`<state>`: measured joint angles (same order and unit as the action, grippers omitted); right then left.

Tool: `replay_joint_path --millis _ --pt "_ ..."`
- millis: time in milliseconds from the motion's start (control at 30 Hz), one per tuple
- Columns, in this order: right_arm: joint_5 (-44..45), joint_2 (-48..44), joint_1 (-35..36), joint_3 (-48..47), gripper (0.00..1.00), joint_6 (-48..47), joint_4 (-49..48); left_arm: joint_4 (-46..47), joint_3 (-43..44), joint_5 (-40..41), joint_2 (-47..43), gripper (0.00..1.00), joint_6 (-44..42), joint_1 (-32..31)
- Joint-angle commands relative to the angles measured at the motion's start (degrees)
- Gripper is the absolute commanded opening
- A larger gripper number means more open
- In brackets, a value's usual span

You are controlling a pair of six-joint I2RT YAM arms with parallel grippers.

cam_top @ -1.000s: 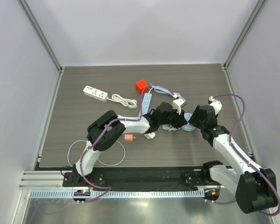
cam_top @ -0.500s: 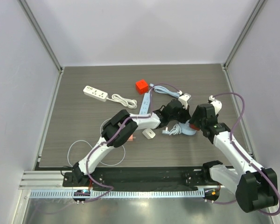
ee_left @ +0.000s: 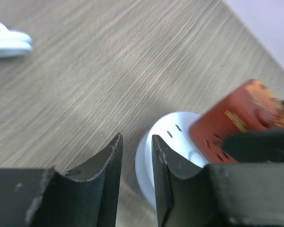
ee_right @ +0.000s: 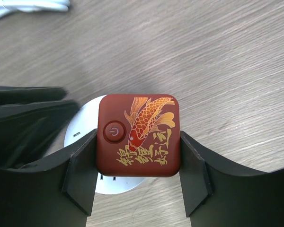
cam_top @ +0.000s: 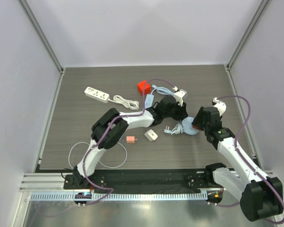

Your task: Pull the plug off the socket

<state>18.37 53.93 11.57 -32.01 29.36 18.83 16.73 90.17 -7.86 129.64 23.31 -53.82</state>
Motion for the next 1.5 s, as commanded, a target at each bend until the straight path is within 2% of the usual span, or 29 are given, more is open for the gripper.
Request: replay_joint_path --millis 0,67,167,233,367,433,833,1100,1467 --pt "0.79 -4.18 -0.15 0.54 0.01 2.01 -8.99 0.93 -2.45 -3.82 -7.82 0.32 -2.92 1.09" --pt "1.93 -4.97 -0.24 1.25 0.01 1.92 -8.90 3.04 -4.56 -8.03 -9.32 0.32 -1.61 1.09" --pt "3.24 -5.24 -0.06 1.68 0.01 1.22 -10.03 8.92 -7.46 -13.22 -10.20 0.27 2.87 0.65" --pt "4.04 -5.15 -0.15 2.30 0.01 1.13 -11.87 11.47 -8.17 -14.03 -8.63 0.23 4.11 -0.05" --pt "4.74 -3.58 -0.06 2.48 0.01 1.31 -14.08 10.16 -7.46 -14.73 -5.63 0.16 4.98 -1.72" --pt "5.27 -3.22 -0.06 2.39 0.01 1.31 -14.61 10.16 -7.90 -14.38 -5.19 0.13 5.25 -1.72" --pt "6.41 -2.78 0.29 4.50 0.01 3.85 -18.57 3.75 -2.46 -10.34 2.27 0.12 5.34 -1.81" --pt "9.49 -4.71 2.14 5.64 0.01 5.79 -20.85 3.84 -2.11 -9.37 4.83 0.09 5.87 -2.43" --pt "13.80 -6.91 2.49 2.57 0.01 2.19 -24.02 0.14 -1.14 -4.45 5.97 0.04 2.00 -5.33"
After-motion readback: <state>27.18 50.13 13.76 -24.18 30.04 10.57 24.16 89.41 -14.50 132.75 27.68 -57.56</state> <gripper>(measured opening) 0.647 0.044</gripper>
